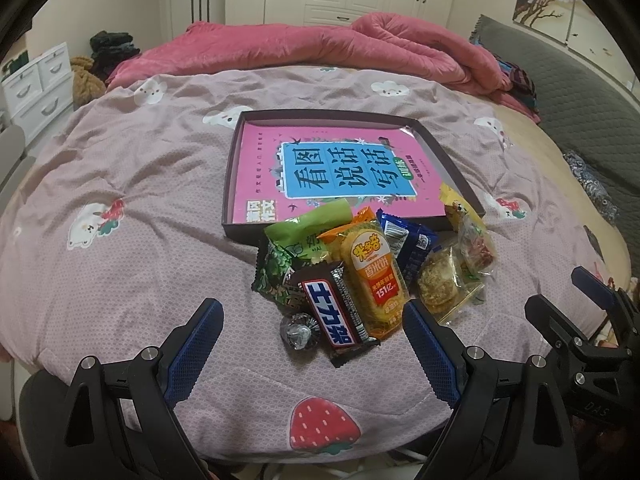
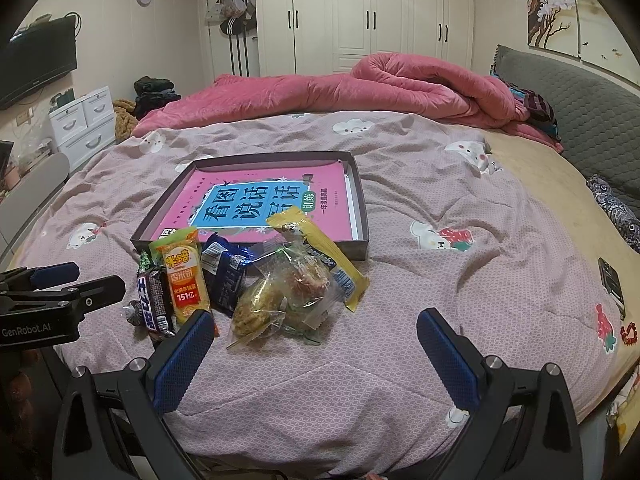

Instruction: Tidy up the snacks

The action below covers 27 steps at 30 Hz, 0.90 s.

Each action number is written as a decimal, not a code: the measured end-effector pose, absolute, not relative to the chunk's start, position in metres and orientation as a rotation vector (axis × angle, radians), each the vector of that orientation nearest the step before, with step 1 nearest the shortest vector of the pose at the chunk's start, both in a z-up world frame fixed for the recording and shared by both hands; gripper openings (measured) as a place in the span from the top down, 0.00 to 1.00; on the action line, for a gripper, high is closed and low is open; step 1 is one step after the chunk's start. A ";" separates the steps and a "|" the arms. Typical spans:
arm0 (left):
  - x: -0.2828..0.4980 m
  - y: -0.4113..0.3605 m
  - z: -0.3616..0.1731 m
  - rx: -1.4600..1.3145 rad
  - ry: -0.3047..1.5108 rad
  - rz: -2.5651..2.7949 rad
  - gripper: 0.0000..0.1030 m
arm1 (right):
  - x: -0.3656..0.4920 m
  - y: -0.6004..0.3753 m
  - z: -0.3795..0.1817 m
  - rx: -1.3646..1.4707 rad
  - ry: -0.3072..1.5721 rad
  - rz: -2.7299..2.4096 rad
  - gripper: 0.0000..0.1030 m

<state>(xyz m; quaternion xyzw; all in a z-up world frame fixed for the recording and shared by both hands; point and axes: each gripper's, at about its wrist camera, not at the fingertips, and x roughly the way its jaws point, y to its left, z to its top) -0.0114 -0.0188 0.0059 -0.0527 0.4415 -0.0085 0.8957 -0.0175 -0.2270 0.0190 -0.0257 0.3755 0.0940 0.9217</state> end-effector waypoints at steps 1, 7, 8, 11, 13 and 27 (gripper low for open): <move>-0.011 -0.019 0.006 -0.110 0.917 -0.017 0.11 | -0.018 -0.227 0.019 -0.052 0.771 0.193 0.01; -0.012 -0.020 0.006 -0.111 0.918 -0.019 0.11 | -0.018 -0.227 0.019 -0.052 0.771 0.192 0.01; -0.012 -0.020 0.006 -0.111 0.918 -0.019 0.11 | -0.018 -0.227 0.019 -0.052 0.771 0.192 0.01; -0.012 -0.020 0.006 -0.111 0.921 -0.021 0.11 | -0.018 -0.227 0.019 -0.052 0.772 0.193 0.01; -0.012 -0.020 0.005 -0.112 0.921 -0.021 0.11 | -0.018 -0.227 0.019 -0.052 0.771 0.192 0.01; -0.012 -0.021 0.004 -0.114 0.923 -0.021 0.11 | -0.017 -0.227 0.019 -0.052 0.772 0.192 0.01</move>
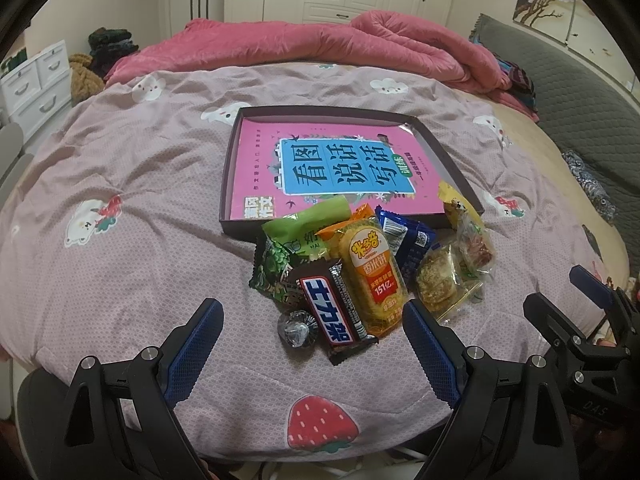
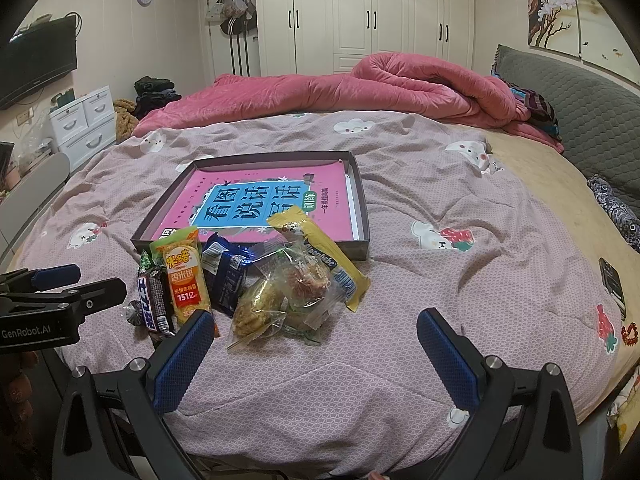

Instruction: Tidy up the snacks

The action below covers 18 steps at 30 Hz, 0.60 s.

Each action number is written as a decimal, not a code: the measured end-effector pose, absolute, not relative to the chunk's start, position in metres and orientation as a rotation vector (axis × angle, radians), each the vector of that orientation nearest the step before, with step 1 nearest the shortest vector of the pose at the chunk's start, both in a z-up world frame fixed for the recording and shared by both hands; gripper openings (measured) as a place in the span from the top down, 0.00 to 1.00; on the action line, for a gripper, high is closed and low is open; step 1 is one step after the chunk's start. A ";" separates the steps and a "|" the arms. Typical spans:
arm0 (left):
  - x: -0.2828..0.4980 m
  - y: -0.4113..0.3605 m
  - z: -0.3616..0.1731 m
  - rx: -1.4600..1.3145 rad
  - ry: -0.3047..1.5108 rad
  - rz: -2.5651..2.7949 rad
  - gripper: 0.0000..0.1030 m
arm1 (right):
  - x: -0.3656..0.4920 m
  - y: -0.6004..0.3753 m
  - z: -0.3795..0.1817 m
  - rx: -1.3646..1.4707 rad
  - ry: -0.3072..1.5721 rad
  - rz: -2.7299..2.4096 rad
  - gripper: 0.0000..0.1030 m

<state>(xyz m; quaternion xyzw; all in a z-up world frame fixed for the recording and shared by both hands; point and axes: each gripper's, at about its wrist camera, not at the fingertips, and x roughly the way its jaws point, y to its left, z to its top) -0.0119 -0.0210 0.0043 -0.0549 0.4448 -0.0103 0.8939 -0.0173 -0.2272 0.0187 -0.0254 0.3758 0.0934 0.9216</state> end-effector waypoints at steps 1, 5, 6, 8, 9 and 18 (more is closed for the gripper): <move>-0.012 -0.021 0.004 -0.115 0.923 -0.021 0.11 | -0.017 -0.227 0.019 -0.052 0.772 0.192 0.01; -0.011 -0.021 0.003 -0.116 0.926 -0.022 0.11 | -0.017 -0.227 0.019 -0.052 0.772 0.192 0.01; -0.011 -0.020 0.003 -0.118 0.927 -0.022 0.11 | -0.017 -0.227 0.019 -0.052 0.771 0.191 0.01; -0.011 -0.020 0.002 -0.123 0.931 -0.024 0.11 | -0.017 -0.227 0.019 -0.051 0.771 0.192 0.01; -0.010 -0.019 0.001 -0.126 0.935 -0.024 0.11 | -0.017 -0.227 0.018 -0.050 0.771 0.193 0.01; -0.005 -0.007 -0.007 -0.161 0.980 -0.020 0.11 | -0.012 -0.228 0.016 -0.045 0.774 0.200 0.01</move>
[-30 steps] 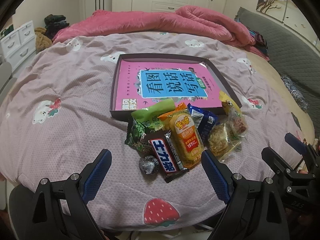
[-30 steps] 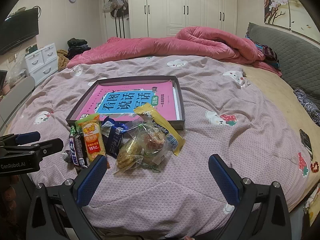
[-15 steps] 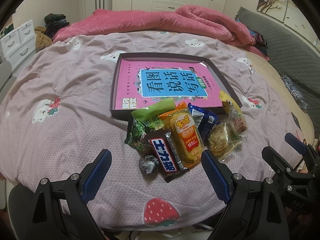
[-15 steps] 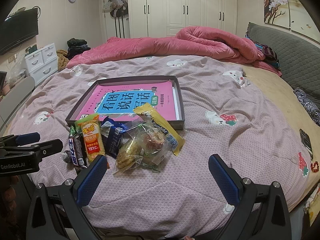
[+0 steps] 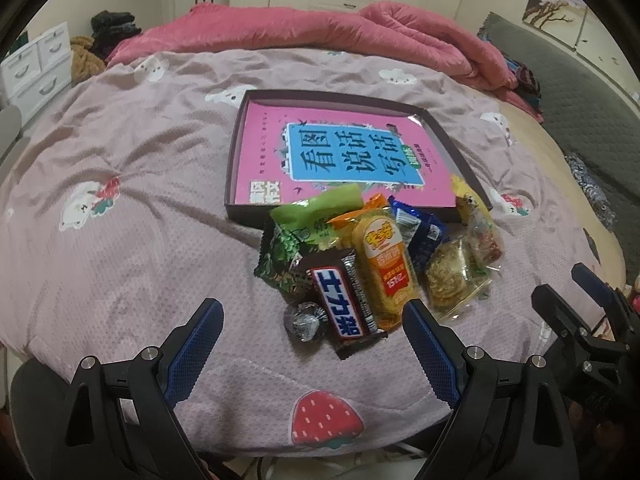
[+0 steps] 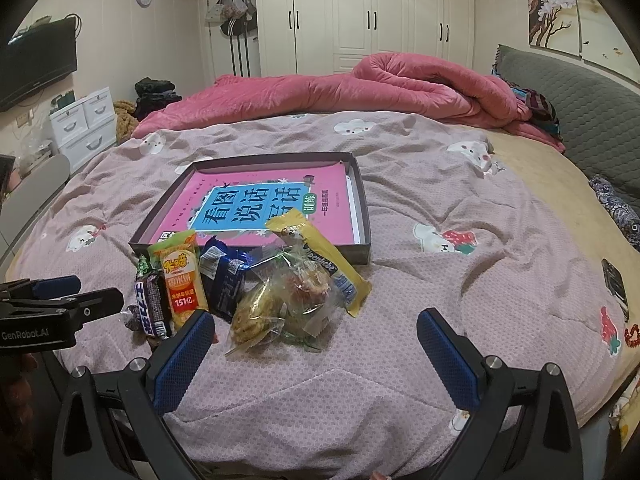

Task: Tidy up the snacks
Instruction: 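Close the left tool on the dark round chocolate while the right tool grasps the clear pastry bag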

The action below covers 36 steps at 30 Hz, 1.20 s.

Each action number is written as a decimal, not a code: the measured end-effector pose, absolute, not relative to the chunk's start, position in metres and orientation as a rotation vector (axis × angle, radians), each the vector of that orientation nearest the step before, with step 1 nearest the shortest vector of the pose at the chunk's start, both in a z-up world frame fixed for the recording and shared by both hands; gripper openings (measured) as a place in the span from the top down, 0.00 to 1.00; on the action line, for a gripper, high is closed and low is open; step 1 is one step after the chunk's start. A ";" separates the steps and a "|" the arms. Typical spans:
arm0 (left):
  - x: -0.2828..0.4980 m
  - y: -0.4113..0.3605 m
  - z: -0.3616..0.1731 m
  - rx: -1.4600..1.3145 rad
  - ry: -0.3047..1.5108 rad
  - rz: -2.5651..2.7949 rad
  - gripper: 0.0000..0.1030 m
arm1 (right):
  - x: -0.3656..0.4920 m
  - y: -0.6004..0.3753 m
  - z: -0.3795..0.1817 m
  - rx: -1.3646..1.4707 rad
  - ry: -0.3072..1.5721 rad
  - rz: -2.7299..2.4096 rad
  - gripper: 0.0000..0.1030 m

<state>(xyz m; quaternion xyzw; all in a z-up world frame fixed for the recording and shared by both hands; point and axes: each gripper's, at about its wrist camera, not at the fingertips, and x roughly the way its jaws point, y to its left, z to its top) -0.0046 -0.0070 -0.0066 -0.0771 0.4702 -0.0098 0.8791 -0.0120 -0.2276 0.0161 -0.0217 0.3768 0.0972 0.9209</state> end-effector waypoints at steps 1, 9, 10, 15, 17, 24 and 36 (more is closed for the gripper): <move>-0.004 -0.005 -0.008 -0.168 0.986 -0.018 0.11 | -0.011 -0.227 0.016 -0.043 0.777 0.201 0.01; 0.002 0.010 -0.023 -0.242 1.060 -0.022 0.11 | -0.004 -0.229 0.013 -0.031 0.793 0.209 0.01; 0.003 0.012 -0.025 -0.253 1.069 -0.024 0.11 | -0.004 -0.229 0.013 -0.028 0.794 0.208 0.01; 0.005 0.024 -0.040 -0.299 1.131 -0.022 0.11 | -0.001 -0.233 0.010 -0.014 0.805 0.204 0.01; 0.007 0.029 -0.045 -0.325 1.152 -0.021 0.11 | -0.001 -0.234 0.008 -0.011 0.809 0.203 0.01; 0.012 0.032 -0.053 -0.337 1.161 -0.041 0.12 | 0.003 -0.235 0.005 -0.005 0.820 0.202 0.01; 0.026 0.033 -0.064 -0.325 1.178 -0.062 0.32 | 0.014 -0.233 -0.004 -0.014 0.845 0.200 0.02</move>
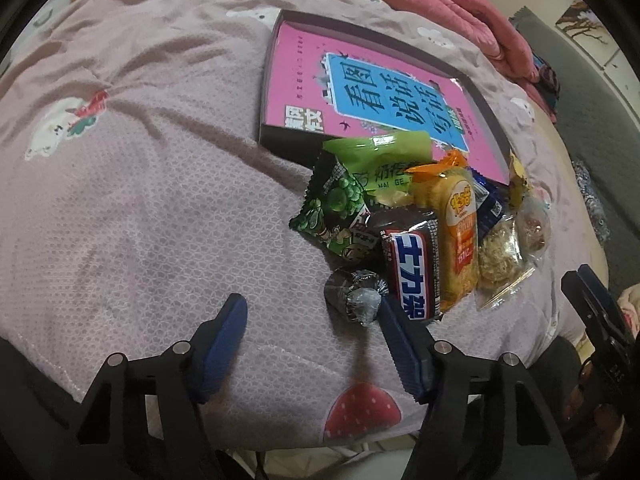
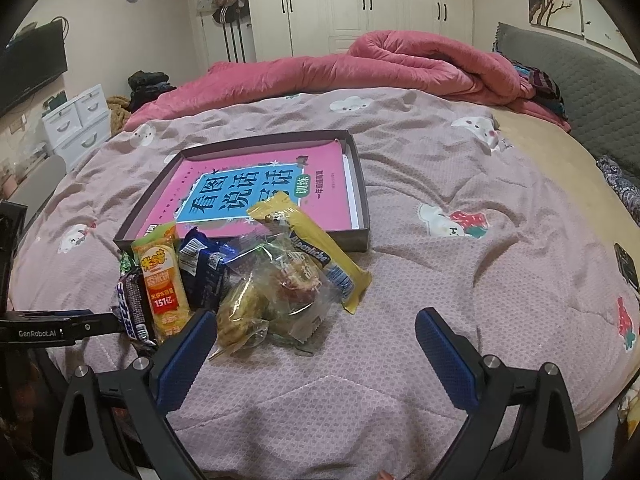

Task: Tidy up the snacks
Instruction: 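Close the left tool on the dark round chocolate while the right tool grasps the clear pastry bag, then lift the chocolate with the left tool while the right tool carries the pastry bag over the tray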

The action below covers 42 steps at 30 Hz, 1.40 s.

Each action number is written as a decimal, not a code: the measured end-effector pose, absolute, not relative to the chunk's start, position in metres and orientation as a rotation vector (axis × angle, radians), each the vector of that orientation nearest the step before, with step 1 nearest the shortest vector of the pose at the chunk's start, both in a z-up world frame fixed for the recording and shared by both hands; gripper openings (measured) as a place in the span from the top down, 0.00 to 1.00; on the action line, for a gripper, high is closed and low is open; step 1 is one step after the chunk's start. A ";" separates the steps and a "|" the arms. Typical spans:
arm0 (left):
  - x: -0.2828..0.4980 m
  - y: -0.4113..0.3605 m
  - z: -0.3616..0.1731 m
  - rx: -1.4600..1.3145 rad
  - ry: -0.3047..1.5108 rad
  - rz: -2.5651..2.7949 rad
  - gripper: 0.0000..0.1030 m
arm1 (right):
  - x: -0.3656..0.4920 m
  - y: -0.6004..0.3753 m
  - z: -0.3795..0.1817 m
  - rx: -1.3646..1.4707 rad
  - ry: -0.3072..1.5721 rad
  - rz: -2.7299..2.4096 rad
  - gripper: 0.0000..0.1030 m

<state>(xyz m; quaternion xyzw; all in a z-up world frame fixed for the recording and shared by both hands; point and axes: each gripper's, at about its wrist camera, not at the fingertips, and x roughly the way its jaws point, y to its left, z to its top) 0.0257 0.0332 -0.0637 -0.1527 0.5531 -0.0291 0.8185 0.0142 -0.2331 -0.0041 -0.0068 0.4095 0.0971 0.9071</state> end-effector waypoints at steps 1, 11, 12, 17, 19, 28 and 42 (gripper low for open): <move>0.026 0.032 -0.064 -0.322 1.177 -0.066 0.32 | 0.016 -0.233 -0.005 -0.015 0.846 0.201 0.02; 0.031 0.012 -0.067 -0.249 1.184 -0.118 0.33 | 0.028 -0.230 -0.010 -0.037 0.844 0.196 0.06; 0.032 0.012 -0.069 -0.249 1.186 -0.119 0.33 | 0.029 -0.229 -0.010 -0.041 0.843 0.195 0.09; 0.033 0.011 -0.070 -0.250 1.184 -0.123 0.33 | 0.041 -0.225 -0.017 -0.081 0.856 0.198 0.25; 0.034 0.010 -0.069 -0.245 1.183 -0.126 0.34 | 0.044 -0.225 -0.020 -0.087 0.861 0.208 0.25; 0.035 0.006 -0.070 -0.242 1.179 -0.156 0.44 | 0.064 -0.220 -0.029 -0.100 0.864 0.284 0.42; 0.041 0.014 -0.079 -0.356 1.167 -0.264 0.61 | 0.064 -0.219 -0.030 -0.046 0.849 0.359 0.62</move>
